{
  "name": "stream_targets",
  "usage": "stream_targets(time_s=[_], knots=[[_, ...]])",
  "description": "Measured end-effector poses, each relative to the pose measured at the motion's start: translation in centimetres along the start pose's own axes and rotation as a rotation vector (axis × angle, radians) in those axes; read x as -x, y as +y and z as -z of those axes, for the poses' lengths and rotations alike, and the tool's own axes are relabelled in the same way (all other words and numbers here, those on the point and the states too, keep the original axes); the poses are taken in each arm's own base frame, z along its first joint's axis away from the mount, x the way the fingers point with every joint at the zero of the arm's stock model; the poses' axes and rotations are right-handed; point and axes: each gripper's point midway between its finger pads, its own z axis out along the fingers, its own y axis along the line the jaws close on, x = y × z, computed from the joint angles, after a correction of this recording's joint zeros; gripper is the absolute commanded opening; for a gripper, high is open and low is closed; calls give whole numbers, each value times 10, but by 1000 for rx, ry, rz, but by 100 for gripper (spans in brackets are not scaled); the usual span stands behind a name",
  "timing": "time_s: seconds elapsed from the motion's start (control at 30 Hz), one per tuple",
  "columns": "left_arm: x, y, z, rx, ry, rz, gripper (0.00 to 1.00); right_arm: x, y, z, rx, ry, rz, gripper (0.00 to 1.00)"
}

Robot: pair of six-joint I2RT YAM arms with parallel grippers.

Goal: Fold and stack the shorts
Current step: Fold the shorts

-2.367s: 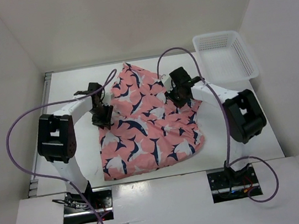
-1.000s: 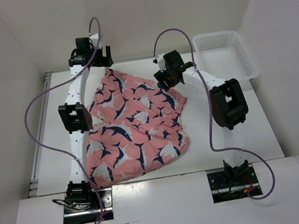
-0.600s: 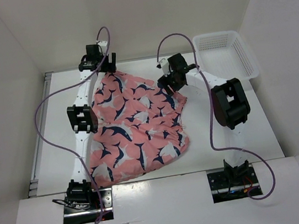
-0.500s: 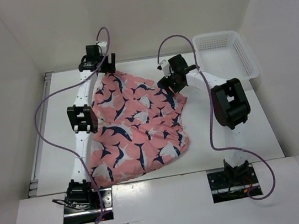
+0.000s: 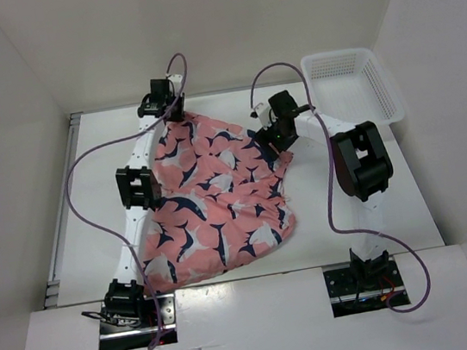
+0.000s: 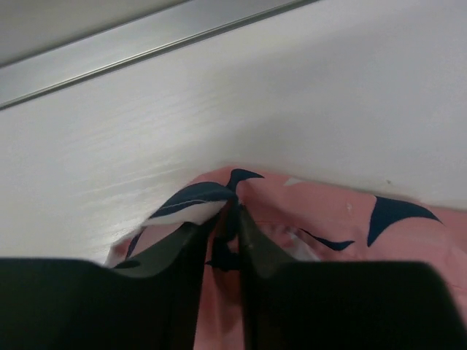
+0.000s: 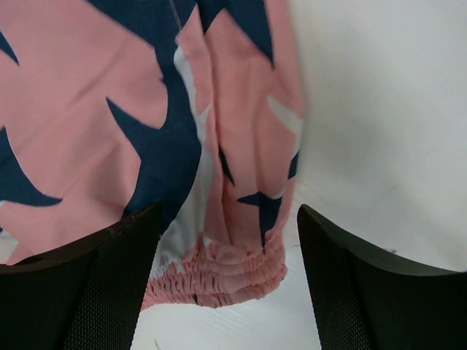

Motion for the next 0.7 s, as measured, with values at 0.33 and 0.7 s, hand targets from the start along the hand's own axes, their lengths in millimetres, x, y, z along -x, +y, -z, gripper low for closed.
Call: stream_targets(time_s=[0.33, 0.7], knots=[[8, -5, 1, 19, -27, -14, 0, -21, 8, -4, 42, 50, 17, 39], [36, 6, 55, 14, -5, 4, 0, 15, -18, 10, -59, -18, 42, 0]])
